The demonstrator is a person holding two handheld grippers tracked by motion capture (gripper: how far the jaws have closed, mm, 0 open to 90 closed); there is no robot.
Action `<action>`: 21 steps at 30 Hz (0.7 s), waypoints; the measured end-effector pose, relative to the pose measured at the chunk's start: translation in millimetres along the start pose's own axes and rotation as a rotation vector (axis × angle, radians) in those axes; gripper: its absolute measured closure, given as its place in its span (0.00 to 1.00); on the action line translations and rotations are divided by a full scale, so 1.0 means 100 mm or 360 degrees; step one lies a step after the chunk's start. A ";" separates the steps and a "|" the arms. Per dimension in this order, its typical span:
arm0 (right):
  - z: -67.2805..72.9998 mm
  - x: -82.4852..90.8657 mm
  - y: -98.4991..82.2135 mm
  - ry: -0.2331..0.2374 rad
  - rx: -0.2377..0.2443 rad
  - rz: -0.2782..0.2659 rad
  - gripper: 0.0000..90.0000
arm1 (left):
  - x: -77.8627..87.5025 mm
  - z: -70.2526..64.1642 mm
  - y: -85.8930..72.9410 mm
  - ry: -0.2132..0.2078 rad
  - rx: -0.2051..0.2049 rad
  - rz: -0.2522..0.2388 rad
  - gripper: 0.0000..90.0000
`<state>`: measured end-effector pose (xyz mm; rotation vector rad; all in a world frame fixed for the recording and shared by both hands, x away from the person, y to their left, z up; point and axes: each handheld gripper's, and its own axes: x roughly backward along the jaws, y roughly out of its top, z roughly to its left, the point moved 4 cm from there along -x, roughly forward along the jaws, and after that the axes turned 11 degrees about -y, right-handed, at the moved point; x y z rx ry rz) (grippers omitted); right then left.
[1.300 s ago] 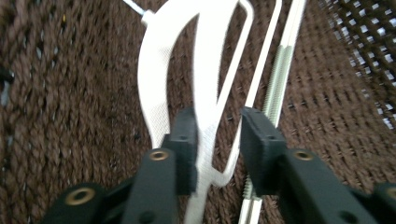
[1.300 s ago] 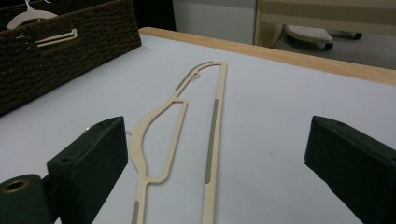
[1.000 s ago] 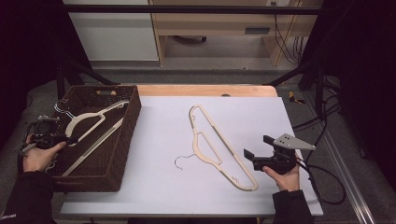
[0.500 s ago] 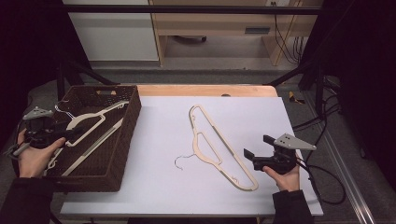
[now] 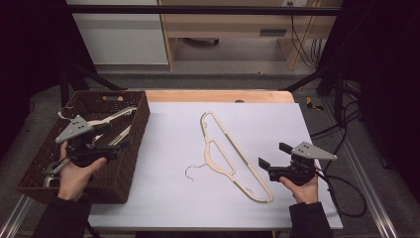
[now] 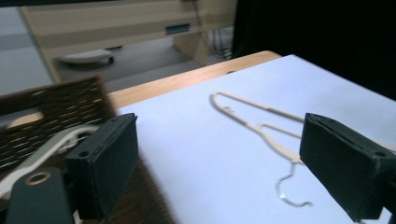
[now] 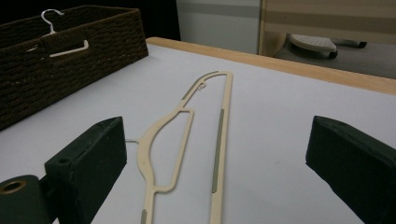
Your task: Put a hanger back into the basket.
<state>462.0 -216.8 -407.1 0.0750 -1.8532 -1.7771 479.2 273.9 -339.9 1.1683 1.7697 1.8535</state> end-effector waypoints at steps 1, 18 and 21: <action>0.00 0.00 0.00 0.0001 0.0001 -0.0001 0.06 | -0.05 -0.07 -0.01 -0.0032 -0.0007 -0.0010 0.13; 0.07 -0.05 -0.01 0.0026 0.0020 0.0004 0.06 | -0.92 -0.67 -0.18 -0.0289 -0.0088 0.0132 0.13; 0.08 -0.06 -0.01 0.0038 0.0028 0.0007 0.06 | -1.09 -0.72 -0.25 -0.0319 -0.0097 0.0181 0.14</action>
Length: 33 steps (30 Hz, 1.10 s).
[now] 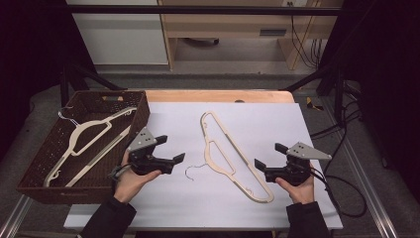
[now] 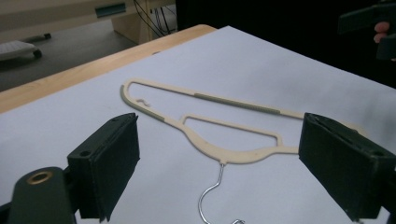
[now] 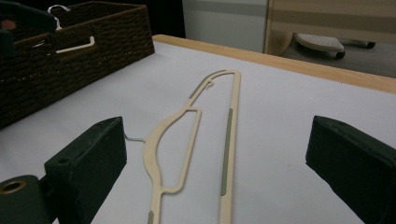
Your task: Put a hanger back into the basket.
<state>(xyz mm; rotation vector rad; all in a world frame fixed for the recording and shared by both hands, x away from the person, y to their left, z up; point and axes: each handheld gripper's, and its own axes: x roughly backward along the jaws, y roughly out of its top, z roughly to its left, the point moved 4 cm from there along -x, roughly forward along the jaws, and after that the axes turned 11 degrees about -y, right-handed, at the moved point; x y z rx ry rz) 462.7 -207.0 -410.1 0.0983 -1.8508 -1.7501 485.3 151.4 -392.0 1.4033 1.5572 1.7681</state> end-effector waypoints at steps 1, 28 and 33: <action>0.01 0.00 0.00 0.0000 -0.0003 0.0000 0.06 | -0.04 0.00 -0.01 -0.0005 -0.0002 0.0008 0.14; 0.07 -0.06 -0.03 0.0036 0.0023 0.0023 0.07 | -1.08 0.06 -0.50 -0.0099 -0.0006 0.0489 0.39; 0.07 -0.07 -0.03 0.0039 0.0026 0.0024 0.07 | -1.18 0.12 -0.59 -0.0090 -0.0031 0.0577 0.54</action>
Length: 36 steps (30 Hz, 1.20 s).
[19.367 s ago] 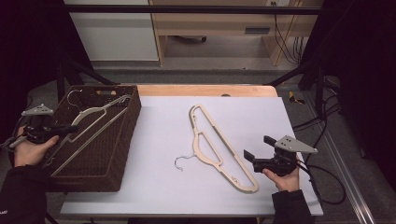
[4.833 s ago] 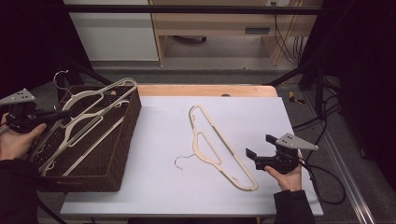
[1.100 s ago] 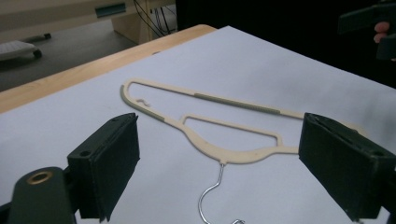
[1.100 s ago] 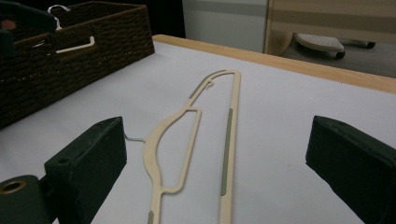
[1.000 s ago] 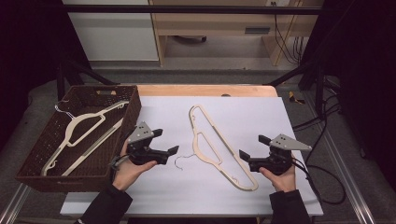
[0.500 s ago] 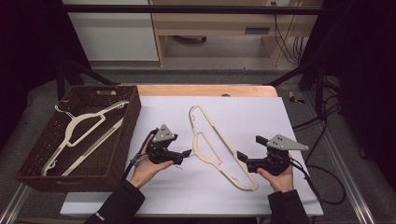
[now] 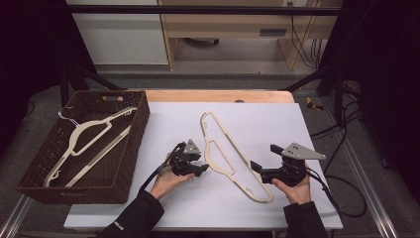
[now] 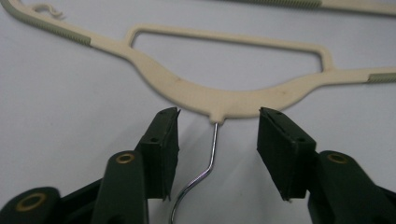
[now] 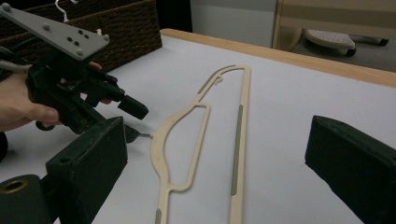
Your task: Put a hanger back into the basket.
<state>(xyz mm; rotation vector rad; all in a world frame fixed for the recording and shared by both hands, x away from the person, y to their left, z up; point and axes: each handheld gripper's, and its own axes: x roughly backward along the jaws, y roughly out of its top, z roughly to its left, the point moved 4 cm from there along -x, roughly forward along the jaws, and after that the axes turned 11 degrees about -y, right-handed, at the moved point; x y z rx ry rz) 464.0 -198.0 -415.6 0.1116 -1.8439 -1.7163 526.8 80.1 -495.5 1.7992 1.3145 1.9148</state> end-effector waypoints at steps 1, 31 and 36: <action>0.00 0.00 0.00 0.0000 -0.0003 0.0002 0.07 | -0.02 0.02 -0.02 -0.0003 0.0009 0.0016 0.56; 0.15 -0.21 -0.05 0.0060 0.0047 0.0072 0.08 | -0.06 0.06 0.01 -0.0032 -0.0021 0.0132 0.98; 0.22 -0.31 -0.08 0.0091 0.0069 0.0108 0.09 | -0.05 0.05 0.04 -0.0037 -0.0059 0.0200 0.98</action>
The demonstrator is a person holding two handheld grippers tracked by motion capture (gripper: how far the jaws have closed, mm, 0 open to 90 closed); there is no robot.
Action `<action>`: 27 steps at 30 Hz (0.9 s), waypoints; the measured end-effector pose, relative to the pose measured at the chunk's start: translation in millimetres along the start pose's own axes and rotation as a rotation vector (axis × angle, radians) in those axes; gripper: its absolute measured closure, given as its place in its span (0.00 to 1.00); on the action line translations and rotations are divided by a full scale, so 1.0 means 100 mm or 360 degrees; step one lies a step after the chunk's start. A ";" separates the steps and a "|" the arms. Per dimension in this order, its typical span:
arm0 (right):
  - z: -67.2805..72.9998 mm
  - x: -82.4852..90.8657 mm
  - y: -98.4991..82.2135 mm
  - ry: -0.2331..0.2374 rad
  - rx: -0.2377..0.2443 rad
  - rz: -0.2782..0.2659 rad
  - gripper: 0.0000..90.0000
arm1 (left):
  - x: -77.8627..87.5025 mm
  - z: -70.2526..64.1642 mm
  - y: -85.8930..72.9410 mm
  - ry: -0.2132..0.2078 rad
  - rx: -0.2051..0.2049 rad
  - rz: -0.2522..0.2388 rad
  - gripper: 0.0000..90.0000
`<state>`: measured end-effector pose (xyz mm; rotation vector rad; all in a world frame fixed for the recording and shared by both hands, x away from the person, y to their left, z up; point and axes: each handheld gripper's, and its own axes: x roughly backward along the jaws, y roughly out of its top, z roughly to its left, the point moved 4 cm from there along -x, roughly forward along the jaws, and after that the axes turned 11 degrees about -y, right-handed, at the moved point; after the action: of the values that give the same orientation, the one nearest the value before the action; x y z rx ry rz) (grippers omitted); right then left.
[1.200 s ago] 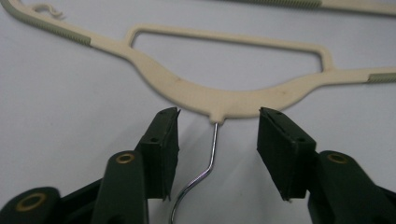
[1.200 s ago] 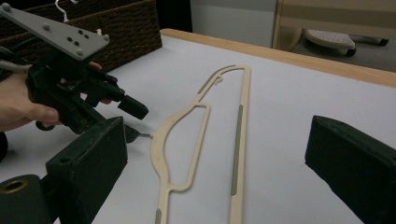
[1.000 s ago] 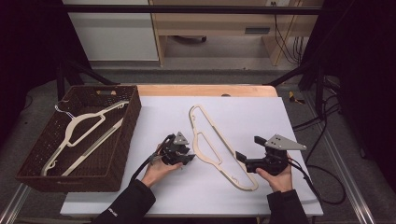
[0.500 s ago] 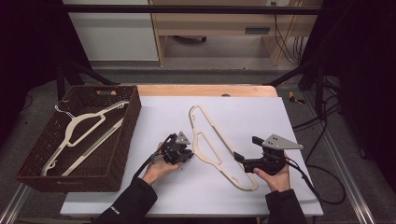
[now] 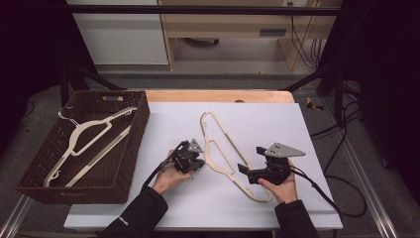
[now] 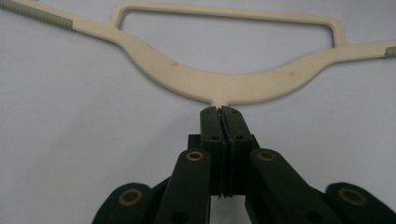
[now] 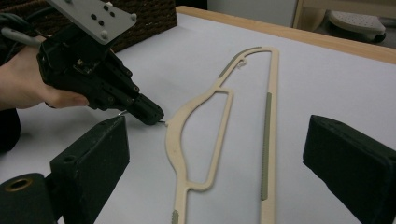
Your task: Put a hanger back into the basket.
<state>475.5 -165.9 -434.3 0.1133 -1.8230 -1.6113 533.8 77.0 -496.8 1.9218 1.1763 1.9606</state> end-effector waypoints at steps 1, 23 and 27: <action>0.01 -0.02 0.00 0.0004 0.0004 0.0003 0.09 | 0.01 -0.02 0.01 0.0006 -0.0012 0.0011 0.98; 0.42 -0.43 0.01 0.0108 0.0105 0.0116 0.16 | 0.32 -0.29 0.28 0.0061 -0.0054 0.0058 0.99; 0.44 -0.48 -0.01 0.0109 0.0101 0.0140 0.20 | 0.36 -0.32 0.33 0.0072 -0.0053 0.0049 0.99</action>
<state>487.7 -106.0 -455.6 0.1139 -1.8021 -1.4726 512.3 63.0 -444.4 1.8997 1.1243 2.0363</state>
